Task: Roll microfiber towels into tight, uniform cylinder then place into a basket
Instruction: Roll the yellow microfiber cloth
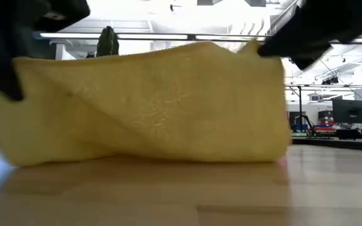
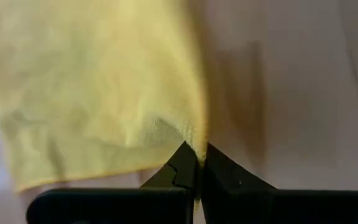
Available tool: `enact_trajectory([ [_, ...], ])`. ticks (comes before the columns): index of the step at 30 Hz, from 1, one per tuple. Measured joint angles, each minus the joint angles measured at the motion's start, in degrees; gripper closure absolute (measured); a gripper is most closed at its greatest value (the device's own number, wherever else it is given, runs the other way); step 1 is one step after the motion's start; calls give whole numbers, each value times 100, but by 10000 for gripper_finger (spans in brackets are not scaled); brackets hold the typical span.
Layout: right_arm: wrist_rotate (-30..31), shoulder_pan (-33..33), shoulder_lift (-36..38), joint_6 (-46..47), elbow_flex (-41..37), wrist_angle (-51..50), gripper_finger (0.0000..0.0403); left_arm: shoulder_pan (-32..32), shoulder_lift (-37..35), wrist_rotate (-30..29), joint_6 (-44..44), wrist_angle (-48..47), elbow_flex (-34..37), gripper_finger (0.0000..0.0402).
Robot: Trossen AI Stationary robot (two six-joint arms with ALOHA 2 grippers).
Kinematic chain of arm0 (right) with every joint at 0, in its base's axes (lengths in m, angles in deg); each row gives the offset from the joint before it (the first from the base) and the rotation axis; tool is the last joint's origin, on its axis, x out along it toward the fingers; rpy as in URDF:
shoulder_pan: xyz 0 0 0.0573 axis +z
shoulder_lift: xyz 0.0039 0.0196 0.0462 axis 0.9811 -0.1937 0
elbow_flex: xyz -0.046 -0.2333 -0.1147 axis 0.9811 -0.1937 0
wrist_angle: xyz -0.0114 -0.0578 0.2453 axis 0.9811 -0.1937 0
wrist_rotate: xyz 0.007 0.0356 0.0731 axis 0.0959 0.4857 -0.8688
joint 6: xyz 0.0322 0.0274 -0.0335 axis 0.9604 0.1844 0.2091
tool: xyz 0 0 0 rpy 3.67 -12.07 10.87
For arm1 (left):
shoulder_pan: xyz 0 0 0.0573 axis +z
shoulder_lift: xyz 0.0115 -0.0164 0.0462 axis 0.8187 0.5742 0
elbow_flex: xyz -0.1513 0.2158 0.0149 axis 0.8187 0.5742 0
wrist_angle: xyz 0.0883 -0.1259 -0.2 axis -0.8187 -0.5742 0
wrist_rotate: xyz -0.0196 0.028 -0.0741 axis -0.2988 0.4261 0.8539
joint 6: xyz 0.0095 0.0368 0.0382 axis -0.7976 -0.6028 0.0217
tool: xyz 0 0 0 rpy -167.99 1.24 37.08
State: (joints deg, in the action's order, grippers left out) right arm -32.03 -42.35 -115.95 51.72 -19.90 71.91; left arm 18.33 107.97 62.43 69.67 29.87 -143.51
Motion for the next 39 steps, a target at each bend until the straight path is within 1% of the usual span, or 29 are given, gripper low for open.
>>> enact_trajectory([
  [4,17,183,-346,591,-1,172,403,-105,244,373,138,18,-141,401],
  [8,-32,331,-484,943,16,401,403,-136,295,1021,85,39,-341,401],
  [11,-98,417,-485,938,17,629,403,-122,294,1503,-109,86,-495,401],
  [14,-164,457,-483,901,21,732,403,-63,264,1715,-307,93,-579,401],
  [16,-162,457,-476,900,21,742,403,-3,257,1678,-425,27,-589,401],
  [21,-149,329,-549,908,21,522,403,202,262,1314,-510,-191,-587,401],
  [24,-101,220,-631,899,21,362,403,362,264,1248,-518,-490,-587,401],
  [28,274,94,-631,609,21,327,403,592,264,1217,-665,-1051,-587,401],
  [31,584,-28,-631,338,21,332,403,785,264,1084,-838,-1351,-587,401],
  [36,575,-266,-631,416,21,166,403,1112,266,781,-1267,-1450,-587,401],
  [39,555,-353,-631,540,21,-140,403,1310,266,764,-1490,-1446,-577,401],
])
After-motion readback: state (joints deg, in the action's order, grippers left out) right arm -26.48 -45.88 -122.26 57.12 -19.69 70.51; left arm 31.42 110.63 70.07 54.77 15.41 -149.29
